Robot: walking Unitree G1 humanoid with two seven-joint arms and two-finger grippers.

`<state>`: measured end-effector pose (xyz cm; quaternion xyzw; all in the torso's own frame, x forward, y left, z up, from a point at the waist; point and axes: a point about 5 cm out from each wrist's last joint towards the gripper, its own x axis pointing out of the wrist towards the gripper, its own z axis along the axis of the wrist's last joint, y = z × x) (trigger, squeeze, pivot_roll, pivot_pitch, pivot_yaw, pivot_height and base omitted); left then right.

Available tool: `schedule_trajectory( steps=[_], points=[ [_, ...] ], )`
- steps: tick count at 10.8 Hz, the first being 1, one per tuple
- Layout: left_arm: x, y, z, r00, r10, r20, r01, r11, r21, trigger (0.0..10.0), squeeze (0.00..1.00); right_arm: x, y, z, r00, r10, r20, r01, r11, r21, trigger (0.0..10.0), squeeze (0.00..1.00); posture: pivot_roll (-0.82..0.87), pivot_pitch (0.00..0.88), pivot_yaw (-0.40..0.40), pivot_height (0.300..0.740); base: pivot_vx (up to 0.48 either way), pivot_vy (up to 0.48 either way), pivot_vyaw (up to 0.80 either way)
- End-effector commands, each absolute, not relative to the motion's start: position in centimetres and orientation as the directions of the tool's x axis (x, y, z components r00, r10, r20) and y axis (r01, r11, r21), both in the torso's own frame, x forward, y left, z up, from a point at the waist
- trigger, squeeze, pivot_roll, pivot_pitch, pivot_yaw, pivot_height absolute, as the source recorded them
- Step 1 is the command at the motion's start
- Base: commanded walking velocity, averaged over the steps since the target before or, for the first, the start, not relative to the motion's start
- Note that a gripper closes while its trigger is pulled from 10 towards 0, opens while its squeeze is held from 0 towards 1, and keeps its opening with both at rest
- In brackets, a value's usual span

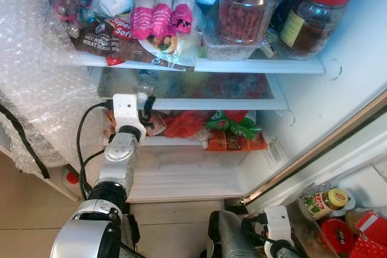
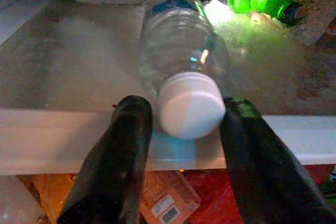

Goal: Restocking fridge

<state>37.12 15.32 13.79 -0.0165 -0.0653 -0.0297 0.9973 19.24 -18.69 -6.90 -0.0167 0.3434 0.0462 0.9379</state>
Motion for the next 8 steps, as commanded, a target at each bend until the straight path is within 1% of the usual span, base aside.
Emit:
schedule_trajectory(
  steps=[1,2,3,4,5,8],
  points=[
    [37.0,15.4,12.9,0.995,-0.042,0.091,0.046,0.998,-0.036,10.0,1.00,13.8,-18.6,-9.8,0.572,0.068,-0.818,-0.100,0.995,0.013,10.0,0.00,-0.12,0.207,-0.067,0.585,0.000,0.000,0.00],
    [37.0,15.4,13.2,0.993,-0.038,0.110,0.042,0.999,-0.031,10.0,1.00,13.7,-18.6,-9.8,0.572,0.066,-0.818,-0.098,0.995,0.012,10.0,0.00,-0.12,0.207,-0.066,0.585,0.000,0.000,0.00],
    [37.0,15.3,14.1,0.984,-0.040,0.173,0.047,0.998,-0.036,10.0,0.75,13.7,-18.6,-9.9,0.572,0.064,-0.818,-0.096,0.995,0.011,10.0,0.00,-0.12,0.208,-0.066,0.585,0.000,0.000,0.00],
    [37.0,15.1,14.9,0.975,-0.056,0.217,0.060,0.998,-0.014,10.0,0.07,13.7,-18.6,-9.9,0.572,0.064,-0.818,-0.096,0.995,0.010,10.0,0.00,-0.12,0.207,-0.066,0.585,0.000,0.000,0.00],
    [36.9,15.1,14.9,0.973,-0.061,0.224,0.062,0.998,0.003,10.0,0.00,13.7,-18.6,-9.9,0.572,0.063,-0.818,-0.096,0.995,0.010,10.0,0.00,-0.12,0.206,-0.064,0.585,0.000,0.000,0.00],
    [36.2,15.0,15.4,0.953,-0.092,0.289,0.080,0.995,0.053,10.0,0.00,13.7,-18.5,-9.9,0.573,0.065,-0.817,-0.096,0.995,0.012,10.0,0.00,-0.12,0.203,-0.062,0.585,0.000,0.000,0.00]
  ],
)
